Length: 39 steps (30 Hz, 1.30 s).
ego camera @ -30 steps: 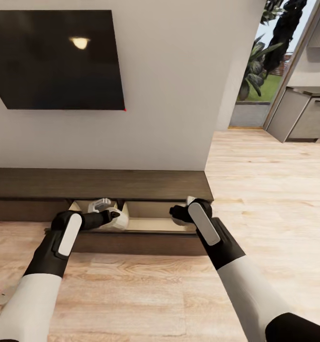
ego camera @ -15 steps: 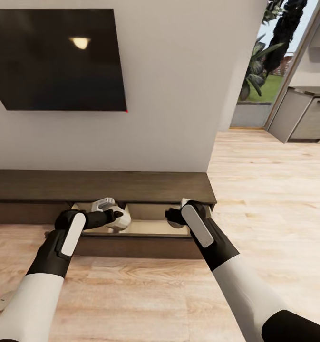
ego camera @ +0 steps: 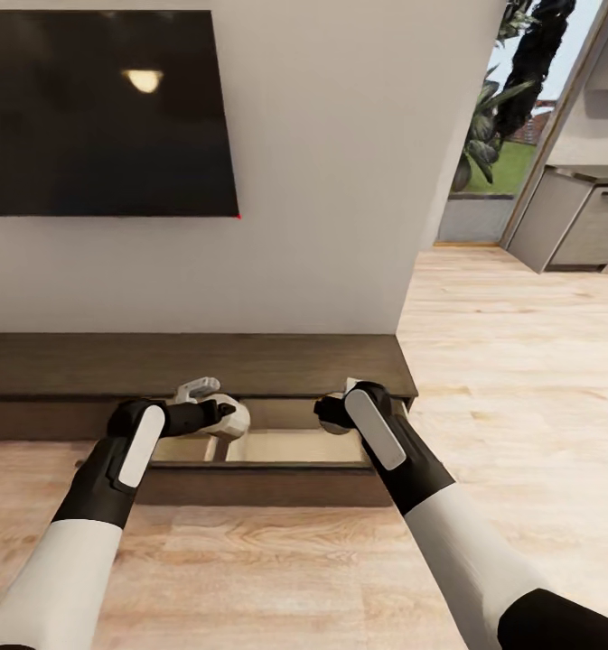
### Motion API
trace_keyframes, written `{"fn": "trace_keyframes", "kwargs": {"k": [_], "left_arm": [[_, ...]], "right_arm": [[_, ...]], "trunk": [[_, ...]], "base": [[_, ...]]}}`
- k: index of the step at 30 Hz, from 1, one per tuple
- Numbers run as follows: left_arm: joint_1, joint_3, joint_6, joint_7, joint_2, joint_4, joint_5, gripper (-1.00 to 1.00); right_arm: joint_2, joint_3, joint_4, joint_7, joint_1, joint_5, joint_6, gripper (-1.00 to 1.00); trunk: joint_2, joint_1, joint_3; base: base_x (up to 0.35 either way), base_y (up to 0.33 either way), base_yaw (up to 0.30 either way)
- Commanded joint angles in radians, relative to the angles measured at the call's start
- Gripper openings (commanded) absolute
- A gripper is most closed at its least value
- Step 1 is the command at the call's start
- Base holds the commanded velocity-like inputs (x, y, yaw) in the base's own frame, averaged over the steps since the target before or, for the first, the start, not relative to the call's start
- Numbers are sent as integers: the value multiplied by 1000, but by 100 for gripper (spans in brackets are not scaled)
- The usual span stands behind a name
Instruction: Place each of the two pumpkins and all three candles from the living room inside a cabinet in the living room (use any cabinet), then make sure every cabinet is closed, and position the cauldron so it is next to a table in the living room.
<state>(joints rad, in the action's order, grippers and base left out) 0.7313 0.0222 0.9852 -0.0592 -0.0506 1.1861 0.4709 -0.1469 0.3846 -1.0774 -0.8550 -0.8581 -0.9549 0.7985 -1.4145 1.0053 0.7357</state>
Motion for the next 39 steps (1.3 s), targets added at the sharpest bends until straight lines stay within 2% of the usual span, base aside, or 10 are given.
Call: {"fn": "trace_keyframes", "kwargs": {"k": [1,7,22,30,39], "left_arm": [[0,-6,4,-9,0,0,9,-100],[0,-40,1,-6,1,-3,11,-100],[0,-45,1,-5,0,-5,15,-100],[0,-56,0,-7,1,-5,12,-100],[0,-62,0,-7,2,-5,13,-100]], "right_arm": [[0,1,1,-10,-1,-9,1,-100],[3,1,5,-6,-1,-7,1,-100],[1,1,5,1,-1,-17,0,-100],[1,1,7,4,-1,-19,-1,-100],[1,1,8,6,1,-19,-2,-100]], "trunk": [[0,0,1],[0,0,1],[0,0,1],[0,0,1],[0,0,1]], "base": [[296,123,-225],[257,121,-159],[101,148,-6],[44,-152,0],[84,-21,0]]}}
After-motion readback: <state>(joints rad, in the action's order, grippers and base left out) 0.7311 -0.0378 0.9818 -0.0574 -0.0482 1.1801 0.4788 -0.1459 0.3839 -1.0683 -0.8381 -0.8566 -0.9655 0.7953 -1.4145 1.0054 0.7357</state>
